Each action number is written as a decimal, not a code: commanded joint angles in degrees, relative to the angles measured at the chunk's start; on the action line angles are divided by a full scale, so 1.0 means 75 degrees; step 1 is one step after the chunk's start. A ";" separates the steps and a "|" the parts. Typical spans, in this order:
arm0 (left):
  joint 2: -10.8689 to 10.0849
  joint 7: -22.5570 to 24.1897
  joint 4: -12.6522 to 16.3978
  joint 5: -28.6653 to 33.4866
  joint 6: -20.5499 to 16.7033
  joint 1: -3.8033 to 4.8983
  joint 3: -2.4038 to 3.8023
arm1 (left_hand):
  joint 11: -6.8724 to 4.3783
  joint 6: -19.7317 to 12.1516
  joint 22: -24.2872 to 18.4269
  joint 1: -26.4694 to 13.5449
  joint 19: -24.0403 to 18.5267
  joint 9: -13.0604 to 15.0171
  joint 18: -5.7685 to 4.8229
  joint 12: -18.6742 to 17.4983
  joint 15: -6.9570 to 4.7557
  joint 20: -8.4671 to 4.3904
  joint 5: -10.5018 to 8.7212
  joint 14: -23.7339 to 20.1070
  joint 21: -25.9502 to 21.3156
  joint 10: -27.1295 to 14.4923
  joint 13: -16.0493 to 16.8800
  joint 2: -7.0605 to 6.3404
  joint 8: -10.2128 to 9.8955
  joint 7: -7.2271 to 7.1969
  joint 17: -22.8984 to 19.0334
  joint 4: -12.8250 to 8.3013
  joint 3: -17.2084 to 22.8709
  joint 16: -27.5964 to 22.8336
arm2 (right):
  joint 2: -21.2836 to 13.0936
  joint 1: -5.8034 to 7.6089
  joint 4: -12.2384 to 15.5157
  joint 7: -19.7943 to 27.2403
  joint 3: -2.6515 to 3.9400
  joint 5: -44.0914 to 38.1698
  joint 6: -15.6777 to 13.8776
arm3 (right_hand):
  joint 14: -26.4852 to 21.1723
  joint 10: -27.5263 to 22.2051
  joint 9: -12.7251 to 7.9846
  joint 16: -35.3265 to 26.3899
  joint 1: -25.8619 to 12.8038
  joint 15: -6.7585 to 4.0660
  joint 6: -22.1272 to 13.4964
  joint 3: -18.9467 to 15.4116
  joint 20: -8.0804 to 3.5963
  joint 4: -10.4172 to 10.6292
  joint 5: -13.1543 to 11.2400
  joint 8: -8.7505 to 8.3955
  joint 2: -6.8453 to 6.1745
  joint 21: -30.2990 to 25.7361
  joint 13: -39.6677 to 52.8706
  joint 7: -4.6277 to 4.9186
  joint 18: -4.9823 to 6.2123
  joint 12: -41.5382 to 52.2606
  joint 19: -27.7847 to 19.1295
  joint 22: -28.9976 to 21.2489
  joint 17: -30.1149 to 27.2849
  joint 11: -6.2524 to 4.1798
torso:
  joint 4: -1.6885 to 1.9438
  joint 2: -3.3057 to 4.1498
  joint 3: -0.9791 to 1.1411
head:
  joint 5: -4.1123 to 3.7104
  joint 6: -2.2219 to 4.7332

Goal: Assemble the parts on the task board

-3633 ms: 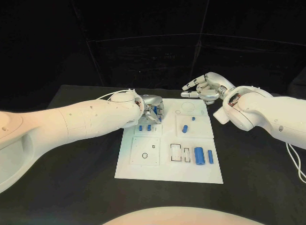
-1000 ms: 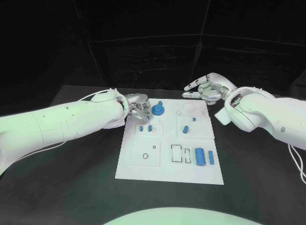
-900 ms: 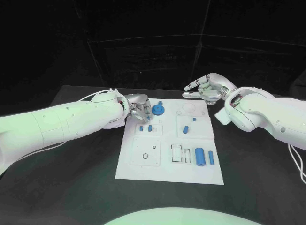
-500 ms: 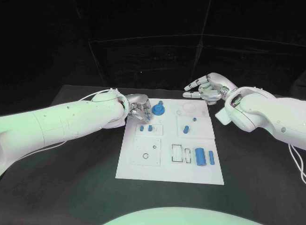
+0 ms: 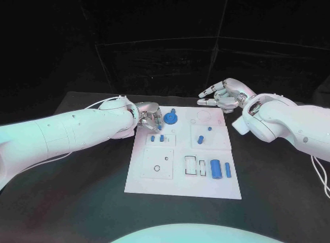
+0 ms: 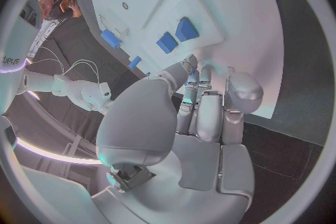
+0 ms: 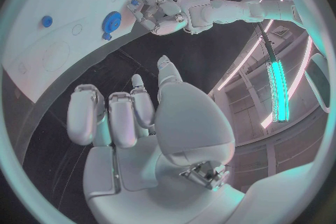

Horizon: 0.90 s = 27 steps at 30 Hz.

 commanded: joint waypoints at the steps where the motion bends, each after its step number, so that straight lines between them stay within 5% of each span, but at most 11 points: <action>1: 0.0010 -0.0015 0.0009 0.0027 0.0000 0.0009 0.0004 | 0.0006 -0.0065 -0.0012 -0.0049 0.0006 0.0000 -0.0146 -0.0037 0.0040 0.0049 -0.0032 0.0101 -0.0037 -0.0046 -0.0006 -0.0022 -0.0039 -0.0006 -0.0012 -0.0022 0.0034 -0.0039 | -0.0005 0.0014 0.0015 0.0057 0.0005 0.0023 -0.0062 | 0.0343 -0.0044 -0.0011 -0.0045 -0.0027 -0.0038 -0.0041 -0.0051 -0.0023 -0.0007 0.0039 0.0029 0.0055 -0.0051 -0.0007 -0.0028 0.0128 -0.0037 -0.0049 -0.0007 -0.0005 -0.0020 | -0.0003 -0.0001 0.0000 | -0.0001 -0.0005; 14: -0.0102 -0.0048 0.0049 0.0068 -0.0108 0.0009 0.0004 | 0.0031 -0.0300 -0.0052 -0.0030 -0.0023 -0.0011 -0.0128 -0.0126 0.0062 0.0081 -0.0032 0.0108 -0.0083 -0.0121 -0.0002 -0.0089 -0.0230 0.0011 -0.0006 -0.0084 0.0057 -0.0014 | -0.0015 0.0014 -0.0037 -0.0047 0.0005 0.0016 -0.0011 | 0.0329 -0.0118 -0.0014 -0.0083 -0.0018 -0.0038 -0.0054 -0.0057 -0.0023 -0.0012 0.0038 0.0027 0.0055 -0.0101 -0.0102 -0.0026 0.0147 -0.0126 -0.0100 -0.0087 -0.0063 -0.0019 | 0.0000 -0.0002 -0.0006 | -0.0009 -0.0005; 17: -0.0245 -0.0043 0.0100 0.0092 -0.0271 0.0010 0.0007 | 0.0050 -0.0565 -0.0133 -0.0038 -0.0059 -0.0017 -0.0107 -0.0230 0.0075 0.0096 -0.0034 0.0109 -0.0166 -0.0274 -0.0011 -0.0150 -0.0412 0.0010 -0.0029 -0.0120 0.0060 -0.0011 | -0.0028 0.0014 -0.0121 -0.0192 0.0005 -0.0194 0.0077 | 0.0191 -0.1468 -0.0019 -0.0435 0.0199 -0.0048 -0.0095 -0.0027 -0.0043 -0.0117 0.0018 0.0044 0.0112 -0.0491 -0.1848 -0.0045 0.0279 -0.1896 -0.0463 -0.0657 -0.0526 -0.0026 | 0.0004 -0.0007 -0.0011 | -0.0027 0.0006; 19: -0.0365 0.0011 0.0128 0.0182 -0.0480 0.0013 0.0010 | 0.0107 -0.0704 -0.0736 -0.0103 -0.0297 -0.0004 0.0023 -0.0401 0.0114 0.0120 -0.0044 -0.0012 -0.0766 -0.0610 -0.0022 -0.0257 -0.0517 0.0021 -0.0450 -0.0125 -0.0041 -0.0236 | -0.0046 0.0014 -0.0181 -0.0301 0.0005 -0.0543 0.0145 | 0.0090 -0.2582 -0.0010 -0.0729 0.0527 -0.0091 -0.0048 0.0089 -0.0068 -0.0272 -0.0059 0.0088 0.0192 -0.0748 -0.3471 -0.0056 0.0349 -0.3661 -0.0672 -0.1002 -0.0889 -0.0075 | 0.0010 -0.0009 -0.0013 | -0.0041 0.0012; 21: -0.0504 0.0158 0.0153 0.0378 -0.0773 0.0019 0.0013 | 0.0142 -0.0771 -0.0987 -0.0137 -0.0390 0.0006 0.0073 -0.0492 0.0136 0.0146 -0.0036 -0.0063 -0.1028 -0.0837 -0.0009 -0.0305 -0.0575 0.0040 -0.0614 -0.0110 -0.0185 -0.0343 | -0.0077 0.0014 -0.0247 -0.0403 0.0004 -0.1030 0.0252 | -0.0005 -0.2659 -0.0010 -0.1105 0.0877 -0.0112 0.0083 0.0271 -0.0114 -0.0414 -0.0187 0.0122 0.0302 -0.0983 -0.4298 -0.0069 0.0400 -0.4667 -0.0820 -0.1287 -0.1332 -0.0082 | 0.0010 -0.0012 -0.0006 | -0.0056 0.0029; 27: -0.0917 0.0771 0.0296 0.1526 -0.1523 0.0032 0.0018 | 0.0159 -0.0663 -0.1243 -0.0100 -0.0429 0.0038 0.0121 -0.0429 0.0152 0.0170 -0.0030 -0.0053 -0.1293 -0.0837 0.0032 -0.0201 -0.0557 0.0123 -0.0680 -0.0068 -0.0347 -0.0388 | -0.0153 0.0011 -0.0387 -0.0605 0.0003 -0.2486 0.0531 | 0.0053 -0.2363 -0.0042 -0.1416 0.1235 -0.0124 0.0508 0.0515 -0.0118 -0.0594 -0.0355 0.0036 0.0199 -0.1129 -0.6163 -0.0093 0.0403 -0.6609 -0.0757 -0.1392 -0.1605 -0.0089 | 0.0001 -0.0008 -0.0010 | -0.0101 0.0068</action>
